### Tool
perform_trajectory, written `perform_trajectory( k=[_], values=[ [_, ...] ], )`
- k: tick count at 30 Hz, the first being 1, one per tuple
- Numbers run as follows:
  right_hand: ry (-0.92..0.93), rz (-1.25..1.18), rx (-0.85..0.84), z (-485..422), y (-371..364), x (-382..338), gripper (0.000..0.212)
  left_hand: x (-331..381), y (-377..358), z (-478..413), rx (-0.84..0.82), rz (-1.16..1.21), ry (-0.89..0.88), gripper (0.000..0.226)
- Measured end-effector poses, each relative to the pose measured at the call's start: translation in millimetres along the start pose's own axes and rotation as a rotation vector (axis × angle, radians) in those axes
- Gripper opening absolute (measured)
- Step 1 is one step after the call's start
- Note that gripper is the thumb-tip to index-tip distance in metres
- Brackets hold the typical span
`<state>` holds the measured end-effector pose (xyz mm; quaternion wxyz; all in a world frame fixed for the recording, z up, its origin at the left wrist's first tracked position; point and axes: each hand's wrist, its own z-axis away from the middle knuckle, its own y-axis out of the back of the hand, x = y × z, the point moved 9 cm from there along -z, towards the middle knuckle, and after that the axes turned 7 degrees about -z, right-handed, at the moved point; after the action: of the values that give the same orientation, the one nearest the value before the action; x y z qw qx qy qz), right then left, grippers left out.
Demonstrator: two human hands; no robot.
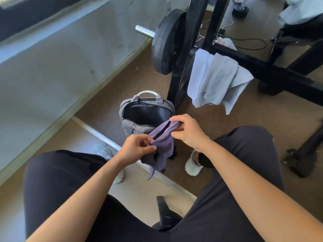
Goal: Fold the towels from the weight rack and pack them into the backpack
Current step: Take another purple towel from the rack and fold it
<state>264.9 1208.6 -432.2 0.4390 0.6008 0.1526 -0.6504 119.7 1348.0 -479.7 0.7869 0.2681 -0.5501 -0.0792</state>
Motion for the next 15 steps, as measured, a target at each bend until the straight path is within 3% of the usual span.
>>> perform_trajectory(
  k=[2, 4, 7, 10, 13, 15],
  values=[
    [0.026, 0.414, 0.000, -1, 2, -2, 0.037, 2, 5, 0, 0.010, 0.033, -0.004, 0.023],
    [0.113, 0.660, -0.027, 4, -5, -11, 0.033, 8, 6, 2, -0.004, 0.061, -0.018, 0.023],
    [0.284, 0.486, -0.160, 15, -29, -31, 0.038, 21, 3, 5, -0.055, 0.082, -0.071, 0.014],
    [0.113, 0.213, -0.337, 22, -48, -25, 0.024, 27, 3, 8, -0.082, 0.129, -0.096, 0.010],
    [0.097, 0.209, -0.338, 21, -49, -23, 0.009, 28, 7, 10, -0.098, 0.219, -0.093, 0.012],
    [0.094, 0.116, -0.347, 22, -46, -24, 0.010, 25, 11, 11, -0.099, 0.325, -0.064, 0.028]
  ],
)
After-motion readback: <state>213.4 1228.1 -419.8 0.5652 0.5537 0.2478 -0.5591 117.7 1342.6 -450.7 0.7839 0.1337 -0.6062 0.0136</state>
